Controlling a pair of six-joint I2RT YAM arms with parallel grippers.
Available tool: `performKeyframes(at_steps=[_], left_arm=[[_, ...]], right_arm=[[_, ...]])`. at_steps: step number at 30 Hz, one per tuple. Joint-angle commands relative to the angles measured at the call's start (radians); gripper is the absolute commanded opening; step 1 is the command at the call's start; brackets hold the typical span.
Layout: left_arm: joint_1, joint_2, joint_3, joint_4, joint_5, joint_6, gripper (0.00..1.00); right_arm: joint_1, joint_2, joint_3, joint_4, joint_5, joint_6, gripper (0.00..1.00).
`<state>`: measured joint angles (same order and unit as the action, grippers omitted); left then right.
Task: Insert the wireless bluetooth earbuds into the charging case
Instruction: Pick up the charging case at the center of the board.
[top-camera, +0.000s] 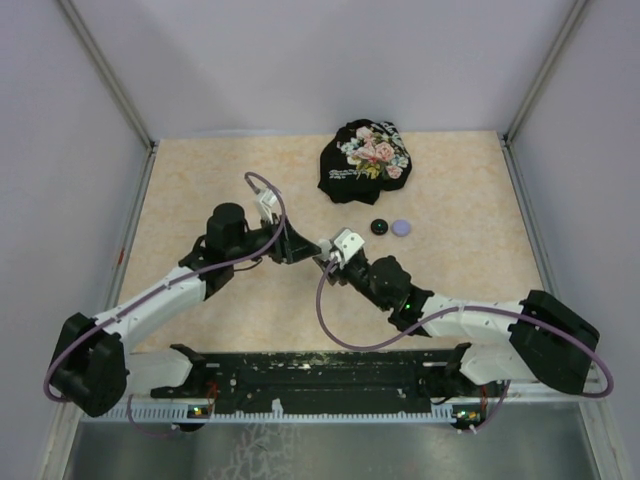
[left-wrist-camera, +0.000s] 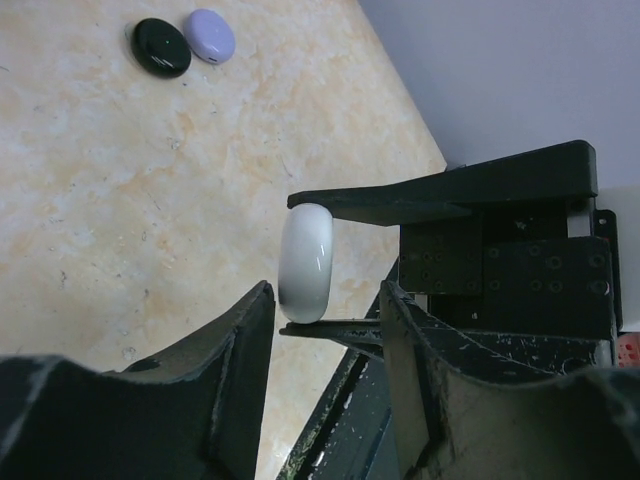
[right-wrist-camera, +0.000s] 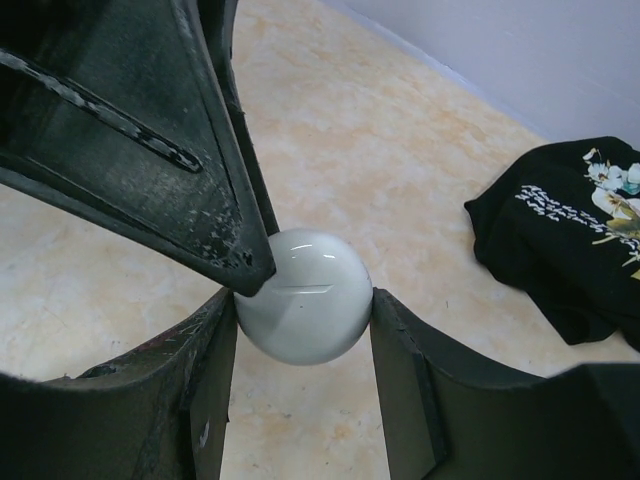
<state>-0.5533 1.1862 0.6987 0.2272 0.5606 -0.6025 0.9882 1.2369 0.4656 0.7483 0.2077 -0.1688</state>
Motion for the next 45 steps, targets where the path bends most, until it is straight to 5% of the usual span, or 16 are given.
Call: performKeyframes(at_steps=[1,15,17,19,26,30,39,45], left_arm=[[-0.021,0.03,-0.005,0.061,0.015,-0.008,0.5],[-0.033,0.028,0.026,-0.003,0.01,0.064,0.11],[-0.033,0.012,0.041,-0.045,-0.001,0.102,0.05],[-0.033,-0.008,0.059,-0.092,-0.022,0.144,0.01],[-0.033,-0.078,0.157,-0.301,-0.118,0.343,0.0],[-0.031,-0.123,0.184,-0.356,-0.145,0.449,0.0],[-0.031,-0.104,0.277,-0.47,-0.008,0.634,0.0],[-0.031,-0.068,0.336,-0.514,0.128,0.717,0.0]], right_arm=[[0.022,0.01,0.021,0.08,-0.001,-0.018,0.38],[0.024,-0.007,0.031,0.007,-0.002,0.017,0.42],[0.024,-0.016,0.037,-0.025,-0.026,0.028,0.61],[0.024,-0.021,0.054,-0.072,-0.03,0.046,0.64],[-0.001,-0.074,0.058,-0.133,-0.138,0.087,0.63],[-0.076,-0.129,0.045,-0.154,-0.3,0.133,0.88],[-0.284,-0.189,0.057,-0.139,-0.781,0.249,0.86],[-0.349,-0.167,0.112,-0.161,-0.971,0.246,0.82]])
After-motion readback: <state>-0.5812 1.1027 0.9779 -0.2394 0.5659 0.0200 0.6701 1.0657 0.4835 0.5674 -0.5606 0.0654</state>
